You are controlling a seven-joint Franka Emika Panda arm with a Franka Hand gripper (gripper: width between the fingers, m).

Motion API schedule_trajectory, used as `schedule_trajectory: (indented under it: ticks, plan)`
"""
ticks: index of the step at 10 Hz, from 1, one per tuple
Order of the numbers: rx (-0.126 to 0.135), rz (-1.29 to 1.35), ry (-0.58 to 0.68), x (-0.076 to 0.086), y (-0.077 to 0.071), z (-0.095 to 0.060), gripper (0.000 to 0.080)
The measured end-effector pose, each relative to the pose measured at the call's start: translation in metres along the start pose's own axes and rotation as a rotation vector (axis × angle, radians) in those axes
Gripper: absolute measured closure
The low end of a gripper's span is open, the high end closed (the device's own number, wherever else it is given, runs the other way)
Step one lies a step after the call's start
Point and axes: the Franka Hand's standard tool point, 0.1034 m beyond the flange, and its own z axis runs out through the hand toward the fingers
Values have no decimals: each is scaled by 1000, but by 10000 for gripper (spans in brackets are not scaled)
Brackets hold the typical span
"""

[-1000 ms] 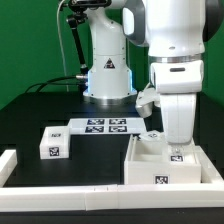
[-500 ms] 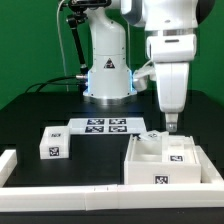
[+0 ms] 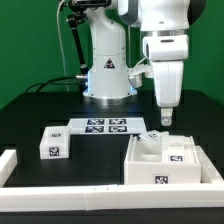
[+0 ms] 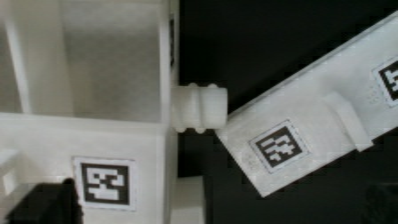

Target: Assemble cabinet

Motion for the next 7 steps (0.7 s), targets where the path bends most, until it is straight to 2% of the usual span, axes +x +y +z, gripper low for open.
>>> schedule_trajectory:
  ticks: [2,3,5,7]
  plan:
    - [-7,-57,2,-1,0,0,2]
    - [-23,-149,9,-2,0,1,2]
    - [-16,-299,1,1,-6,5,2]
    - [1,-399,-27,14,-17,15,2]
